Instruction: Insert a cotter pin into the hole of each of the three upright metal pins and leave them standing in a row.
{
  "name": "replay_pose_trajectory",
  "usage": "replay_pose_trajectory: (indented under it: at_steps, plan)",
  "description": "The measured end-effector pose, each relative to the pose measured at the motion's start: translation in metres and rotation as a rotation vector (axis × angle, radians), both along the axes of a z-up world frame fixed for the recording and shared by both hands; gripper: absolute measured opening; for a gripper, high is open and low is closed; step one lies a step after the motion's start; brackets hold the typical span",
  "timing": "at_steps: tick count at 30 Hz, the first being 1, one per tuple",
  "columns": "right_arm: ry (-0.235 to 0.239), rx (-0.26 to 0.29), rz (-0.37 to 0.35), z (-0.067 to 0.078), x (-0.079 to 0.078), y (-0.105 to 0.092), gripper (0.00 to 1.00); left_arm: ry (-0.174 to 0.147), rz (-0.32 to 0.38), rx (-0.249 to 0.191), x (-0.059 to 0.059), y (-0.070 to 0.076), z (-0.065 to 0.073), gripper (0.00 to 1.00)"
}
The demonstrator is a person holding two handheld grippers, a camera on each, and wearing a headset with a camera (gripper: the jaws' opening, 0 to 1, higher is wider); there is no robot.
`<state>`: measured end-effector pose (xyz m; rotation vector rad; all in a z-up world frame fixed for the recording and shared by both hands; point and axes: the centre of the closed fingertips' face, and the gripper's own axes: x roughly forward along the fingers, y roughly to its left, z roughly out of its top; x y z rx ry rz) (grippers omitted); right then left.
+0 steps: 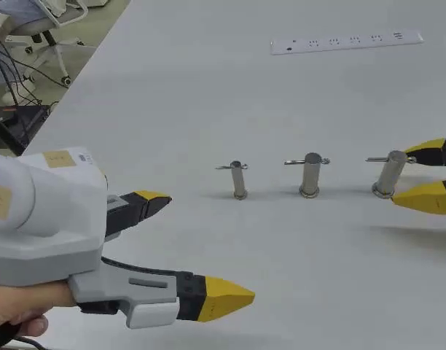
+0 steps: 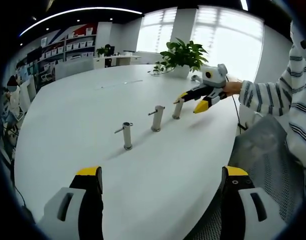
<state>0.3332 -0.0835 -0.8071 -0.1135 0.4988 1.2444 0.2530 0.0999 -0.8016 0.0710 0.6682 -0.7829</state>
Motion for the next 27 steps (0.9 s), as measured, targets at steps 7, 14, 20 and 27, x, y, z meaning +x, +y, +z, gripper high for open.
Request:
replay_pose_trajectory:
  at_steps: [7, 14, 20, 27]
  plan:
    - [-0.008, 0.031, -0.08, 0.015, -0.014, -0.006, 0.77, -0.006, 0.002, -0.004, 0.003, 0.005, 0.001, 0.99]
    - [-0.013, 0.079, -0.18, 0.022, -0.024, -0.021, 0.83, -0.009, 0.011, -0.027, 0.004, 0.008, 0.005, 0.99]
    - [-0.022, 0.046, -0.224, 0.021, -0.048, -0.03, 0.87, 0.004, 0.02, -0.017, -0.001, 0.017, 0.001, 0.99]
    - [0.014, 0.042, -0.308, 0.023, -0.067, -0.04, 0.95, 0.0, 0.036, -0.005, -0.004, 0.027, 0.002, 0.99]
